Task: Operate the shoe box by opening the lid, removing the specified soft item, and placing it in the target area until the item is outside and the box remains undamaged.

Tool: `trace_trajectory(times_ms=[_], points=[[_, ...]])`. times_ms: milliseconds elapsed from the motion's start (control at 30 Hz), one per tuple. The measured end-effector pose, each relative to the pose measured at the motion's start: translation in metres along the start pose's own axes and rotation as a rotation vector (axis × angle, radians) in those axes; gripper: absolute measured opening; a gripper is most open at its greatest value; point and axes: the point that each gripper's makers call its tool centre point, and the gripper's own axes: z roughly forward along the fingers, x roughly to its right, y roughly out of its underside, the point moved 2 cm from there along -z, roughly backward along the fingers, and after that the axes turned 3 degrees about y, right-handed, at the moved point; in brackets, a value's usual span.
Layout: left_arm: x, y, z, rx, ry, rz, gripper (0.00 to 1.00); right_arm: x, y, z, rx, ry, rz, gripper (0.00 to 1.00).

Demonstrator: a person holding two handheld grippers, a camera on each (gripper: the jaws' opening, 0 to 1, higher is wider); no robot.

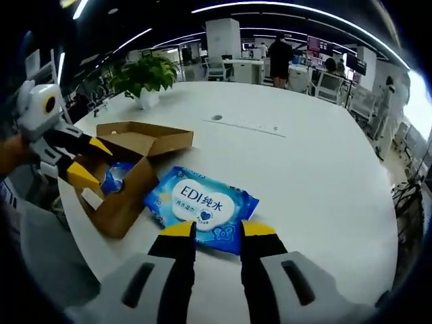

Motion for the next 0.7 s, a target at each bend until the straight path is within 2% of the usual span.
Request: trace_trajectory(times_ms=[367,700], points=[[-0.012,0.013,-0.029,0.029,-0.012,-0.017,0.4,-0.034,-0.015,-0.019,0.036,-0.04,-0.047,0.25],[-0.032,0.039,-0.05,0.009,-0.048,-0.033,0.39,-0.063,-0.026,-0.023,0.058,-0.084,-0.079,0.25]])
